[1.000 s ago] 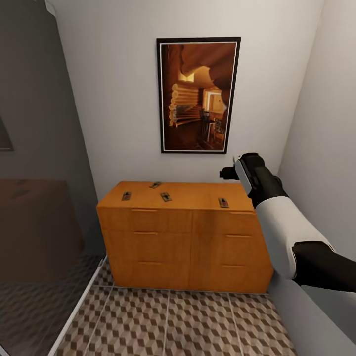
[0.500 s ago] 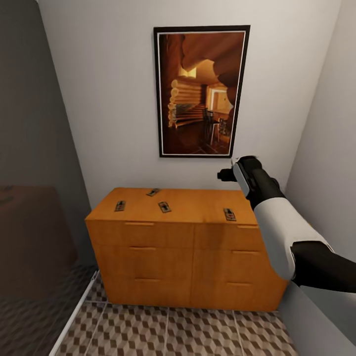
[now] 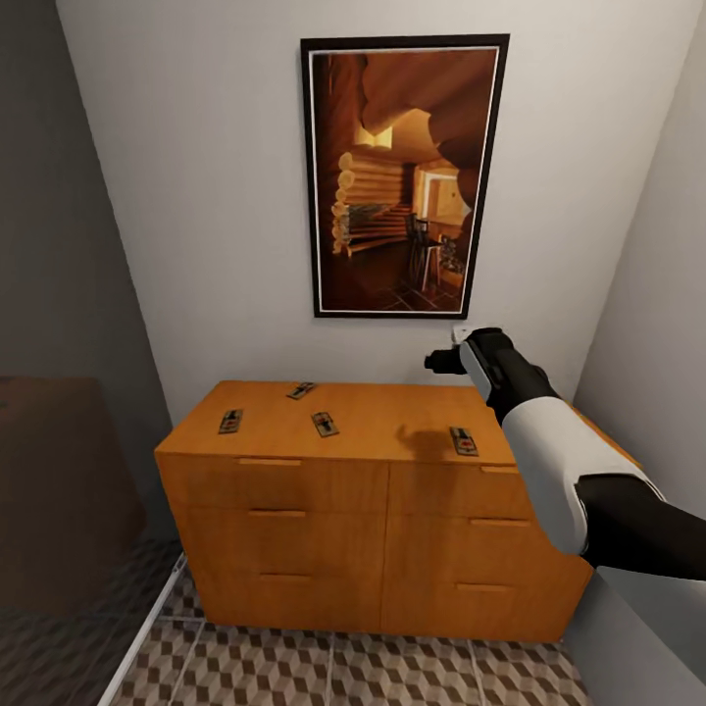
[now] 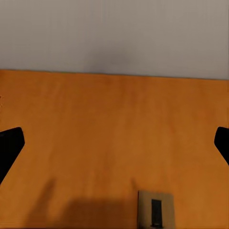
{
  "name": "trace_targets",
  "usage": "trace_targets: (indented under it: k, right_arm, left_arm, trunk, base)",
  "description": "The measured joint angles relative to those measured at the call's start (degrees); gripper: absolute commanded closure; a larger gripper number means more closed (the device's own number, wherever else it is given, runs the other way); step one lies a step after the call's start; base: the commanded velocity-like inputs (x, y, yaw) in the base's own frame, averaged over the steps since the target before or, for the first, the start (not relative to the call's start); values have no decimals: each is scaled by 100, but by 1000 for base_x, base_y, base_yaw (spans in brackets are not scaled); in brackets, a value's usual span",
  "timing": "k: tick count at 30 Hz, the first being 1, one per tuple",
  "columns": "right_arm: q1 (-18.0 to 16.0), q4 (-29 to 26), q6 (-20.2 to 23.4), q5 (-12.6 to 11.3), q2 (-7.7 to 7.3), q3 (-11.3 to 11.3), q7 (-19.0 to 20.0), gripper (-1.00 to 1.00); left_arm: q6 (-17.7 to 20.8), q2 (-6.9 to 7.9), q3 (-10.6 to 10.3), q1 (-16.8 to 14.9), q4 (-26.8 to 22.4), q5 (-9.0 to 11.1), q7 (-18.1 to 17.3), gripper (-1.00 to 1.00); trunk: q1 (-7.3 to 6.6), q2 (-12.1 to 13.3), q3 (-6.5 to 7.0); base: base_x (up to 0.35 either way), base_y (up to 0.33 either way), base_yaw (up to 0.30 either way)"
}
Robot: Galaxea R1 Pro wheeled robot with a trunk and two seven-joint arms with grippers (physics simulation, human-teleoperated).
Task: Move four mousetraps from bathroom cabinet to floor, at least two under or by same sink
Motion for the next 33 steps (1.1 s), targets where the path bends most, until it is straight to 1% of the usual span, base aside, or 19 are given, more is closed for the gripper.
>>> trace_targets:
  k: [6,10,16,20,21,25,33]
  right_arm:
    - [5,214,-129,3,-16,-4,153,-100]
    - [6,372,-426,9,-25,-5,247,-100]
    - [6,674,-726,15,-55,-10,399,-100]
    - [6,904,-936,13,-155,-8,535,-100]
    - [7,1008,-1054,14,-206,-7,618,-100]
    - [6,1172,-1269,13,-285,-6,779,-100]
    - [6,1293,-1428,17,-437,-6,963,-100]
  left_arm:
    - [0,0,-1,0,12,0,0,-100]
    - [0,0,-1,0,29,0,0,-100]
    - [0,0,-1,0,35,0,0,-100]
    - [0,0,-1,0,37,0,0,-100]
    - [0,0,0,0,37,0,0,-100]
    - [0,0,2,0,37,0,0,-100]
    - [0,0,-1,0,37,0,0,-100]
  trunk:
    - [0,0,0]
    - [0,0,0]
    - [0,0,0]
    - [0,0,0]
    - [0,0,0]
    - [0,0,0]
    - [0,0,0]
  base:
    - [12,0,0]
    - [3,0,0]
    - [1,0,0]
    - [0,0,0]
    - [0,0,0]
    - [0,0,0]
    - [0,0,0]
